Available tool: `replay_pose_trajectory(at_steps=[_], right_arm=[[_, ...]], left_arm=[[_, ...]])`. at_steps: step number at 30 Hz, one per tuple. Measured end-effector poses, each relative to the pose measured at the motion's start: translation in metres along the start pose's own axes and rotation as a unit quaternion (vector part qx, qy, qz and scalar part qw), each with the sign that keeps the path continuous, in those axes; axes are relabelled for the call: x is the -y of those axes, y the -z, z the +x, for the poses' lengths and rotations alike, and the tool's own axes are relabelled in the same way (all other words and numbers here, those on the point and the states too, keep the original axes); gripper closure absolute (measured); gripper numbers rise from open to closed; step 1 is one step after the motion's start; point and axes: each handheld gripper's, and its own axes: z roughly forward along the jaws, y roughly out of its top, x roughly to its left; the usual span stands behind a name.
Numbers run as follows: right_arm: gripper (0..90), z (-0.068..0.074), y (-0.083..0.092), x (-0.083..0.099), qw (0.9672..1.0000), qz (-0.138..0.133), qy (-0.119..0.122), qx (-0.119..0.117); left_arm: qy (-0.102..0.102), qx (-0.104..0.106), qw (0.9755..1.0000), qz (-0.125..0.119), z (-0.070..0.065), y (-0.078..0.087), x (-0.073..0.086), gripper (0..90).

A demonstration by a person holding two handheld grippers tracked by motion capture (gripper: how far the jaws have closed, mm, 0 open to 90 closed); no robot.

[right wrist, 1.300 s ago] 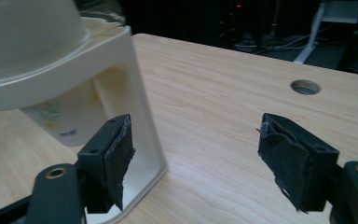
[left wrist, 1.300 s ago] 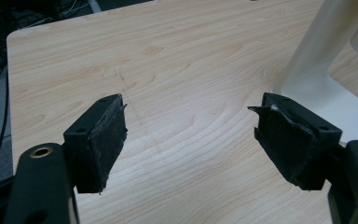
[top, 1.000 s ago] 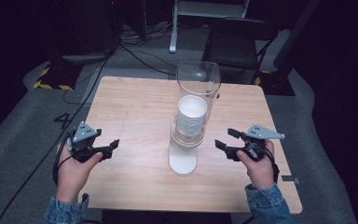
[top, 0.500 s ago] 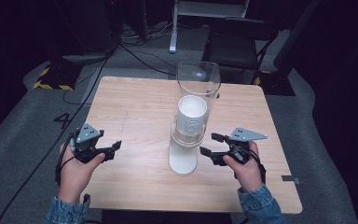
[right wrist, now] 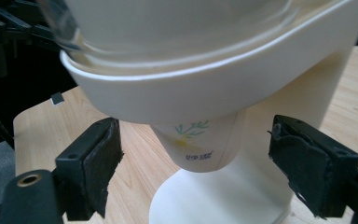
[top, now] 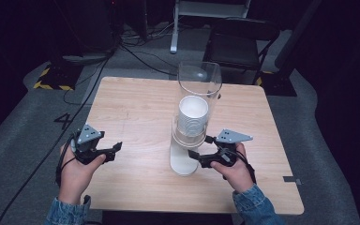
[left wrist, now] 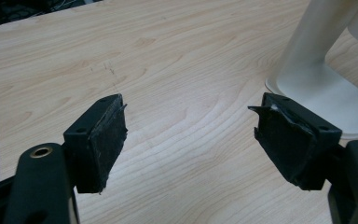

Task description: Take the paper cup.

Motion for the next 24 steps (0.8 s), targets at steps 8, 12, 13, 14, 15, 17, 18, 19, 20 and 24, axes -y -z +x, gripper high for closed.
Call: replay_pose_trajectory(at_steps=[8, 12, 13, 14, 15, 17, 18, 19, 20, 24], right_arm=[[20.0, 0.002, -0.019, 0.005, 0.9995, -0.025, 0.003, 0.018], [20.0, 0.004, -0.026, 0.004, 0.9991, -0.036, 0.01, 0.017], [20.0, 0.004, -0.026, 0.004, 0.9991, -0.036, 0.01, 0.017], [20.3, 0.004, -0.027, 0.004, 0.9989, -0.041, 0.012, 0.018], [21.3, 0.004, -0.028, 0.003, 0.9987, -0.045, 0.011, 0.019], [23.4, 0.005, -0.03, 0.002, 0.9979, -0.06, 0.013, 0.022], [23.4, 0.005, -0.03, 0.002, 0.9979, -0.06, 0.013, 0.022], [25.8, 0.005, -0.03, 0.002, 0.9976, -0.064, 0.015, 0.021], [25.8, 0.005, -0.03, 0.002, 0.9976, -0.064, 0.015, 0.021], [28.7, 0.007, -0.031, 0.003, 0.9972, -0.061, 0.026, 0.033]], left_arm=[[-0.002, 0.001, 1.0, 0.004, 0.001, -0.001, 0.001, 24.3], [0.0, 0.0, 1.0, 0.006, 0.001, -0.001, 0.002, 24.3], [0.0, 0.0, 1.0, 0.006, 0.001, -0.001, 0.002, 24.3], [-0.001, 0.0, 1.0, 0.006, 0.001, -0.001, 0.002, 24.3], [0.0, 0.0, 1.0, 0.006, 0.001, -0.001, 0.002, 24.3], [0.0, -0.001, 1.0, 0.006, 0.001, -0.001, 0.002, 24.3], [0.0, -0.001, 1.0, 0.006, 0.001, -0.001, 0.002, 24.3], [0.0, -0.001, 1.0, 0.006, 0.001, -0.001, 0.002, 24.3], [0.0, -0.001, 1.0, 0.006, 0.001, -0.001, 0.002, 24.3], [0.0, -0.001, 1.0, 0.007, 0.001, -0.001, 0.003, 24.5]])
